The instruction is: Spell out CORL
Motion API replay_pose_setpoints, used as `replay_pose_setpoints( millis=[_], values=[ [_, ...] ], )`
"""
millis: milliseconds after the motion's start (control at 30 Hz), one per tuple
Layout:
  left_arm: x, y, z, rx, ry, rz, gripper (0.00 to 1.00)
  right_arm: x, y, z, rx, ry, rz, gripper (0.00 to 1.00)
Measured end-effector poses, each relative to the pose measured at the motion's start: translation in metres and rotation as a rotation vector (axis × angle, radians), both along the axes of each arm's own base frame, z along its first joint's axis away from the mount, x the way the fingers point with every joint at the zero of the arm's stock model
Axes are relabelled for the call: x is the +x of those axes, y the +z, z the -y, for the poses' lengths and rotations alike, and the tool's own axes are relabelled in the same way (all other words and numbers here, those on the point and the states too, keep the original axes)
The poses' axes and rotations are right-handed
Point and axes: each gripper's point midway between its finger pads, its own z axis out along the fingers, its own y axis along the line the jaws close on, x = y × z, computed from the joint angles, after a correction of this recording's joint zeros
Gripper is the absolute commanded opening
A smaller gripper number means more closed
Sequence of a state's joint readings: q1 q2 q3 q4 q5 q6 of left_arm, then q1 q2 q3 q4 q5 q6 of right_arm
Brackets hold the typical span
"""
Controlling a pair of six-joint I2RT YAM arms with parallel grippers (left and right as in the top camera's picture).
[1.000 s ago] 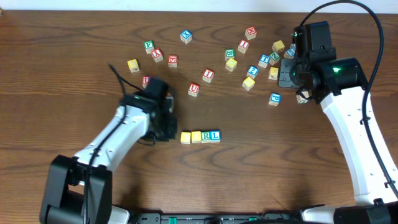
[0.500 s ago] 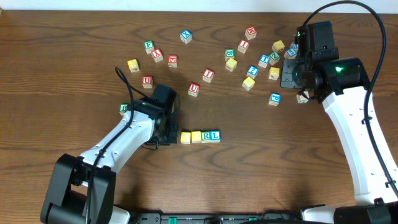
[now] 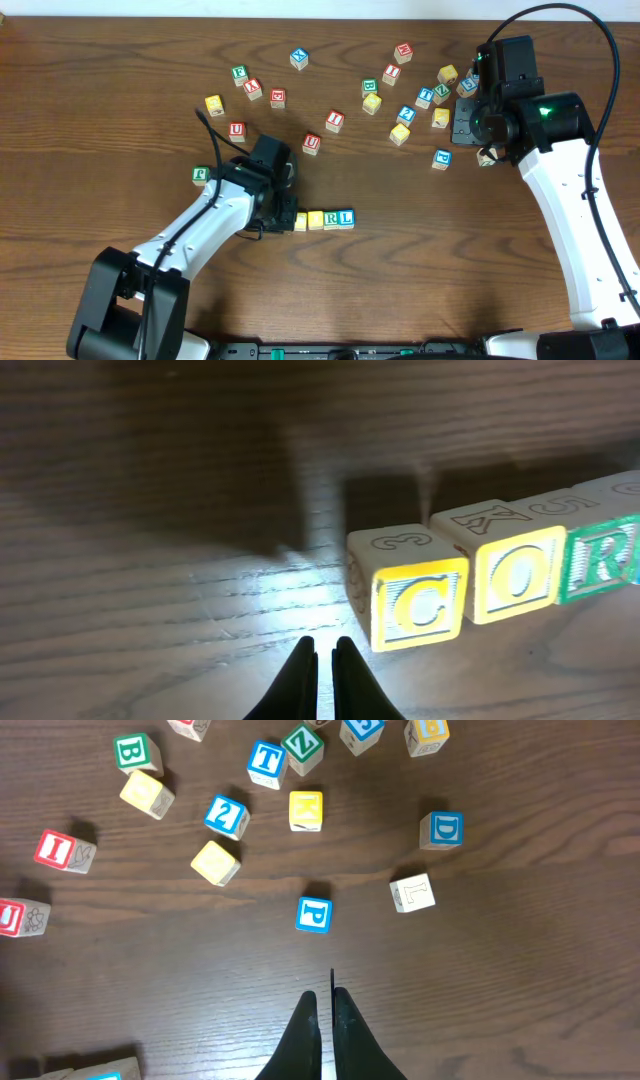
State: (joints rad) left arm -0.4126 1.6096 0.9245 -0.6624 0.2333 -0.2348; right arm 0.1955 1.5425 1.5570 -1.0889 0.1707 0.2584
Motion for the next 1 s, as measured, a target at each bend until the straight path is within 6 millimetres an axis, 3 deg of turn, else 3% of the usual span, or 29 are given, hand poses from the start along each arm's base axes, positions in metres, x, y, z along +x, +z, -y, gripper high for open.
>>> replay_pose_setpoints(
  millis=[1000],
  values=[
    [0.012,-0.003,0.004,0.006,0.0,0.069,0.07,-0.004,-0.002,0.0,-0.002,0.001,-0.021,0.01]
  ],
)
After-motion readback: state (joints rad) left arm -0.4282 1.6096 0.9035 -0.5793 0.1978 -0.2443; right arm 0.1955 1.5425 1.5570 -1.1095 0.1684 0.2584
